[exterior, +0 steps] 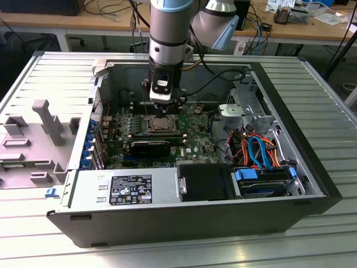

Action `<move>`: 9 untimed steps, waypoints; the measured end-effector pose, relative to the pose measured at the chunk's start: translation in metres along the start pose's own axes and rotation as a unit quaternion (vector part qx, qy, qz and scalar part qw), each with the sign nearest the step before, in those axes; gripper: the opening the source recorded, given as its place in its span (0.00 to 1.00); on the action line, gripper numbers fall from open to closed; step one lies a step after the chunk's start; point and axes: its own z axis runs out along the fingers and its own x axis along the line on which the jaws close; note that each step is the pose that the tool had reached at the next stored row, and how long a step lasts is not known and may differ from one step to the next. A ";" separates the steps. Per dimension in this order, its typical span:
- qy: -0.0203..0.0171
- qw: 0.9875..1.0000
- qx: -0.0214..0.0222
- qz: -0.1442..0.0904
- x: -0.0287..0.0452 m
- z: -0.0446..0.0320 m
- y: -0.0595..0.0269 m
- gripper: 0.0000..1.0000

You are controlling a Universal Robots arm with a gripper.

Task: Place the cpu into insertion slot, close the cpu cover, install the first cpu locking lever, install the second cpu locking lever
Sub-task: 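Install the first cpu locking lever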

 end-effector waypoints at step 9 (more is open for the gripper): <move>0.000 1.000 0.000 -0.002 0.0000 0.0000 0.0000 0.11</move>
